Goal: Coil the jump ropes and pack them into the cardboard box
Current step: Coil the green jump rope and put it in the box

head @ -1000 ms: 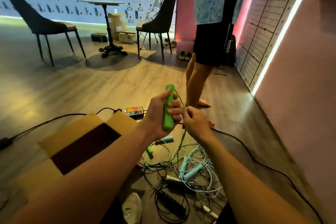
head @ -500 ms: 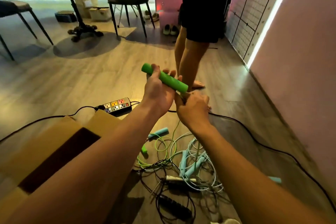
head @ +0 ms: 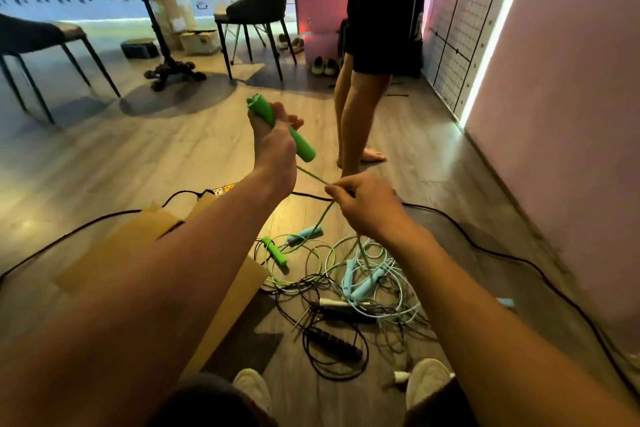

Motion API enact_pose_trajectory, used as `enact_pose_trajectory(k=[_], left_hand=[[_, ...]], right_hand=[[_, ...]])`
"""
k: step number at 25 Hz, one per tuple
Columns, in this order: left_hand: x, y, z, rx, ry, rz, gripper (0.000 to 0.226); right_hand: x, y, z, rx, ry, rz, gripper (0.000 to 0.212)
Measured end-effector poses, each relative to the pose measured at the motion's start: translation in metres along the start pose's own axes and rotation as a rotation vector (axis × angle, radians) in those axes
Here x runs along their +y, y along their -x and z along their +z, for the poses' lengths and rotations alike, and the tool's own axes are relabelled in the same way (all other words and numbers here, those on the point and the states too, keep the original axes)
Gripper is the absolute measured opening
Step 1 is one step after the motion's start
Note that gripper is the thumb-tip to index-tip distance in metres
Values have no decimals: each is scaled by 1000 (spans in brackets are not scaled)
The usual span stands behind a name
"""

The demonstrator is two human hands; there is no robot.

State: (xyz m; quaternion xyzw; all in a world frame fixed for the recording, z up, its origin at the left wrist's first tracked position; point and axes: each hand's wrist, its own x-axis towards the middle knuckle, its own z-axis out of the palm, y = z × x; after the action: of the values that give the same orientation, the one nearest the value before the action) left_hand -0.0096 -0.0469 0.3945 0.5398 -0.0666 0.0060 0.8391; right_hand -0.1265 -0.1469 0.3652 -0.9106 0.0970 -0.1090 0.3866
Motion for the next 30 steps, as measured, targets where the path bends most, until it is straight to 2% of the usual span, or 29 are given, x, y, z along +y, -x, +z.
enact_pose_trajectory(k=[3,5,7,9,12,15,18,21,22,24,26,28,30], left_hand=[[13,35,-14,-337,-714,240,15],[8,57,-23,-563,-1139,325,28],[4,76,-33,-578,-1384,210,36],[2,88,-38,-597,-1458,52,51],[1,87,-37,-605,-1142,-300,73],[2,80,-34,-730,-843,-563,65],[12,72,-33,-796,-472,-731,58],[22,62,-31,-789,-5,-745,59],[23,61,-30,-785,110,-736,59],[24,60,-30,-774,357,-707,57],[25,55,-34,-752,626,-667,54],[26,50,-40,-697,756,-642,54],[26,50,-39,-631,674,-641,53]], right_hand=[[-7,18,-19,-9,60,-80,23],[-8,26,-22,41,314,-162,22],[-7,30,-20,100,571,-281,24],[-3,28,-19,130,672,-384,24],[6,16,-28,194,712,-517,19],[23,1,-48,159,602,-593,18],[41,-9,-66,117,475,-414,19],[49,-11,-59,-5,398,-232,23],[47,-11,-53,-28,328,-198,30],[44,-13,-45,16,250,-121,48],[46,-15,-47,119,298,-4,53],[52,-16,-53,168,349,172,59],[55,-16,-56,146,312,313,58]])
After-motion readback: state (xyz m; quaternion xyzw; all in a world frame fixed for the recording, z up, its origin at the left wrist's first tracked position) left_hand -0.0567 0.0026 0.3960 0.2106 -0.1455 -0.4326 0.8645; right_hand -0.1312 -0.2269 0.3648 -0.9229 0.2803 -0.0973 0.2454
